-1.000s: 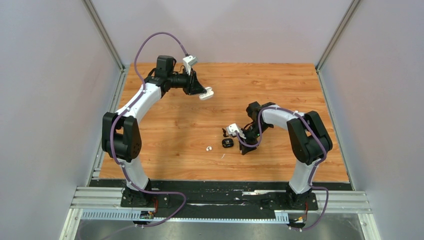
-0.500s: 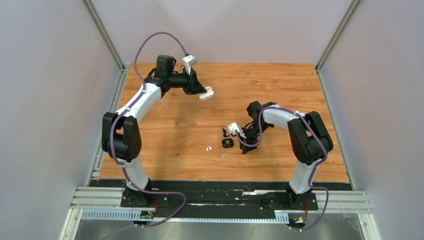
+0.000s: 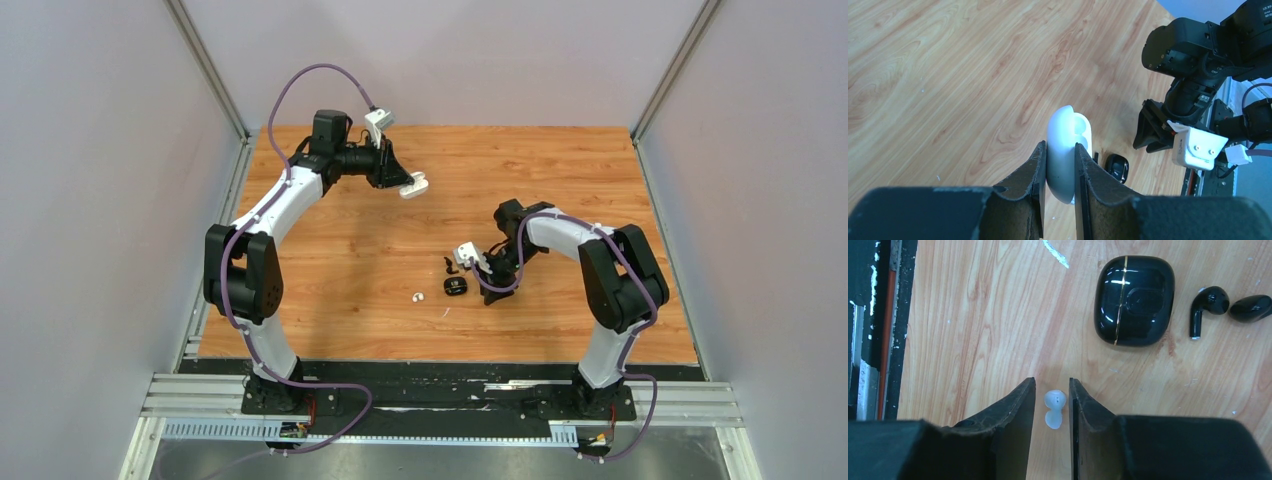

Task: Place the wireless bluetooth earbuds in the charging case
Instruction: Pick up the earbud from the center of the board.

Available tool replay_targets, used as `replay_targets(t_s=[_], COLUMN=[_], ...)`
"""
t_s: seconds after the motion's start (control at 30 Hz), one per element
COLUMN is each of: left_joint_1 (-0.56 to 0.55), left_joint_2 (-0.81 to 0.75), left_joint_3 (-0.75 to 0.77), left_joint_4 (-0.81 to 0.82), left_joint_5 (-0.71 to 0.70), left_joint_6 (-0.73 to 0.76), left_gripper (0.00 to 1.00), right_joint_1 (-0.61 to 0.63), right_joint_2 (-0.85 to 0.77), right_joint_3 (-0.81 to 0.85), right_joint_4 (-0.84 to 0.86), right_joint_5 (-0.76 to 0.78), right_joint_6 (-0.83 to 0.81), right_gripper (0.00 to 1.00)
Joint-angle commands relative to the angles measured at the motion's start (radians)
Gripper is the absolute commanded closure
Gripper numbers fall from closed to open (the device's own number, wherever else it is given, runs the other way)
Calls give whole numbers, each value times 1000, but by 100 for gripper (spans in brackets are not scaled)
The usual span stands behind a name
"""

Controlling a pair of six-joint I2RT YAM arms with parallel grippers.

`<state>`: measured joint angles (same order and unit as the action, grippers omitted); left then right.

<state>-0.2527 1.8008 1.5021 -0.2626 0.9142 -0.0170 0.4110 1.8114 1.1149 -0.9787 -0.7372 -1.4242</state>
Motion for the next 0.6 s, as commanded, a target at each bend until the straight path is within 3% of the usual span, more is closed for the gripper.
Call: replay_targets(t_s=[0.0, 0.57], left_joint_1=[6, 6], left_joint_2=[-24, -19], left_joint_3=[2, -3], left_joint_4=[41, 47], left_joint_5=[18, 20], left_joint_6=[-15, -24], left_gripper=[100, 100], right_joint_1=[-4, -50], right_joint_2=[-32, 22], right_joint_3=[37, 148], right_joint_4=[-4, -21], right_joint_5=[-8, -35], right_joint_6=[19, 125], right_gripper=[69, 66])
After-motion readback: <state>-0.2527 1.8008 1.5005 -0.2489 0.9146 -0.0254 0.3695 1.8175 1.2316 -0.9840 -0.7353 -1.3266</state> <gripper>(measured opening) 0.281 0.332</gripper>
